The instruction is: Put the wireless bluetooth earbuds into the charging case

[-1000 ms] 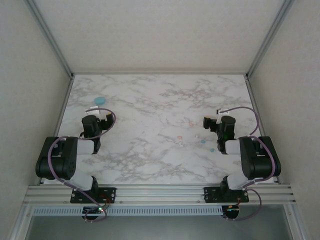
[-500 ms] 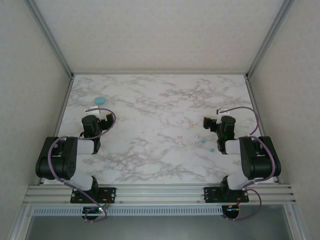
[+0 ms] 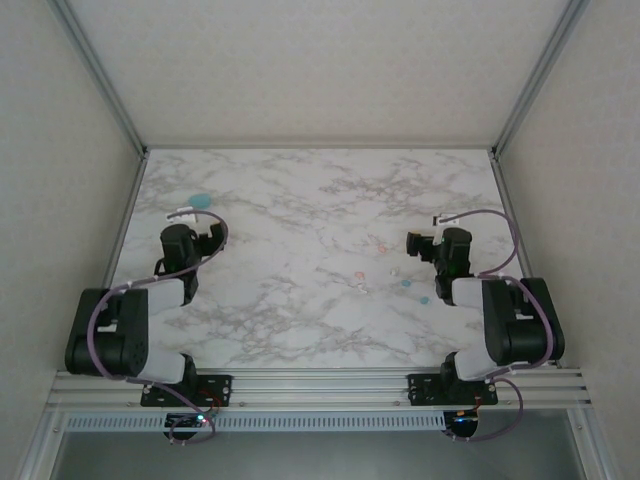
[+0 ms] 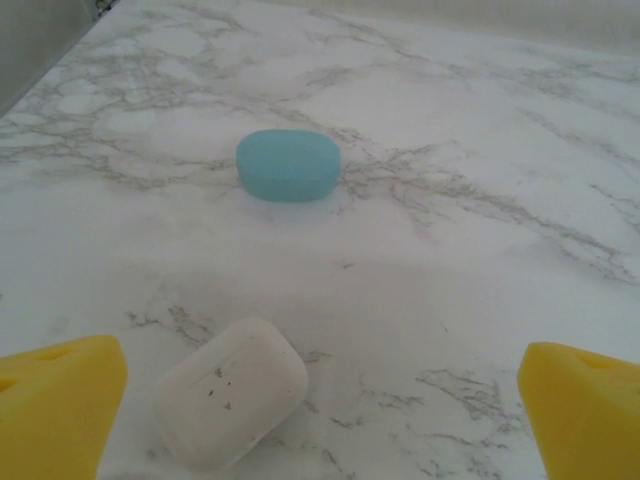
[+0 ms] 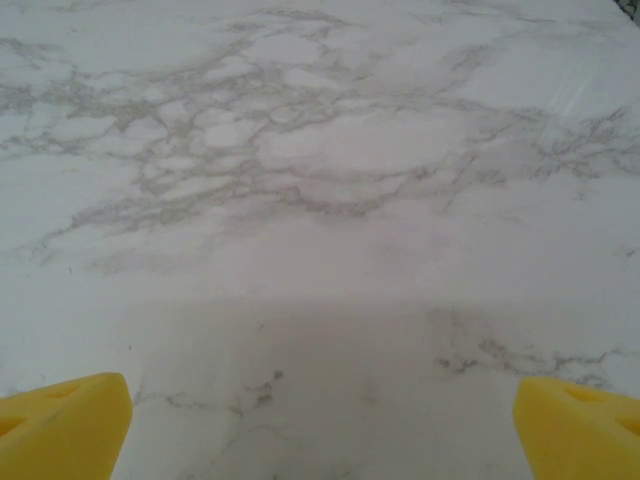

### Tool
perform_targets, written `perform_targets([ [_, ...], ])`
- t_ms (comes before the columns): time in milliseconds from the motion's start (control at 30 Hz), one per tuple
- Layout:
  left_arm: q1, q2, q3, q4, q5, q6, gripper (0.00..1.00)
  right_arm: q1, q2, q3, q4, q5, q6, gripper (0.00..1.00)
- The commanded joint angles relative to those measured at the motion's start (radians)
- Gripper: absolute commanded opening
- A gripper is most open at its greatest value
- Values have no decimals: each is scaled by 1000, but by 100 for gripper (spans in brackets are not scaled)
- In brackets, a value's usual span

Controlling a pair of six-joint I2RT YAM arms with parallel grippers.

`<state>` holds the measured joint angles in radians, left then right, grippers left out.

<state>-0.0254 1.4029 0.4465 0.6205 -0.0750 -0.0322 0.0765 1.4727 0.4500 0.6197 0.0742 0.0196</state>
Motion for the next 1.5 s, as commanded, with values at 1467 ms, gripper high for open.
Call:
perform_targets([
  [1467,68,1042,1788,-1628,27,-98,78,106,-86,553,-1026,-413,351,95],
])
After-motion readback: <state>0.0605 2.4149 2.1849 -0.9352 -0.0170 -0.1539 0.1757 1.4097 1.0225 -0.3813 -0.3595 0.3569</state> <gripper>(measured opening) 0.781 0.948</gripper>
